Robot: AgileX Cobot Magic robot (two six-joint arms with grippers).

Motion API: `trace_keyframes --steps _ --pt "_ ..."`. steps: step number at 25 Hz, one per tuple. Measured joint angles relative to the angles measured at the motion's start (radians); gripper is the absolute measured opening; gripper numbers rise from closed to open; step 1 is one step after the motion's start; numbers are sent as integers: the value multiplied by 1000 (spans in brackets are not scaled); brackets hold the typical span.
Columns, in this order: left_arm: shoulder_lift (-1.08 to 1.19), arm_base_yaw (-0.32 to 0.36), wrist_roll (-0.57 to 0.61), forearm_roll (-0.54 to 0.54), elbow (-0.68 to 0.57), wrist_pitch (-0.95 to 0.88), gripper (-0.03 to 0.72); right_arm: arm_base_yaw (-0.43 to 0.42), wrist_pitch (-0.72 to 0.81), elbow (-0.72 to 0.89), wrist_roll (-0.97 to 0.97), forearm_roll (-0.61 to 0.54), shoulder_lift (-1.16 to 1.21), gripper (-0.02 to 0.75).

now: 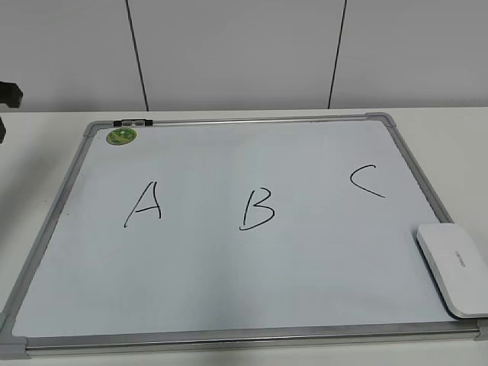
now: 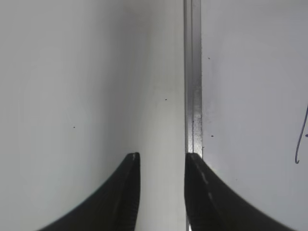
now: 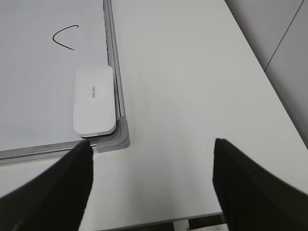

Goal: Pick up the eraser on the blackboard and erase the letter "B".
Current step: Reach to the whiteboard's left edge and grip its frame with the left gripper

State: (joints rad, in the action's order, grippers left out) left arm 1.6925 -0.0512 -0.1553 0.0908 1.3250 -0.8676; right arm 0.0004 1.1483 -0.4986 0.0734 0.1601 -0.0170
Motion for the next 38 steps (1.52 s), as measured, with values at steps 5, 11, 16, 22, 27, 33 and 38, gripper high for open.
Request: trace_keyframes --steps 5,11,16,22,27,33,38 --pt "95 0 36 -43 64 -8 241 0 0 0 0 0 0 574" --pt "215 0 48 -60 157 -37 241 0 0 0 0 0 0 573" --pt "304 0 74 -83 201 -43 241 0 0 0 0 0 0 573" --pt "399 0 85 -102 203 -43 241 0 0 0 0 0 0 574" --pt "438 2 85 -104 205 -32 241 0 0 0 0 0 0 574" --pt "472 2 86 -104 207 -27 241 0 0 0 0 0 0 573" --pt "471 2 86 -104 207 -22 241 0 0 0 0 0 0 574"
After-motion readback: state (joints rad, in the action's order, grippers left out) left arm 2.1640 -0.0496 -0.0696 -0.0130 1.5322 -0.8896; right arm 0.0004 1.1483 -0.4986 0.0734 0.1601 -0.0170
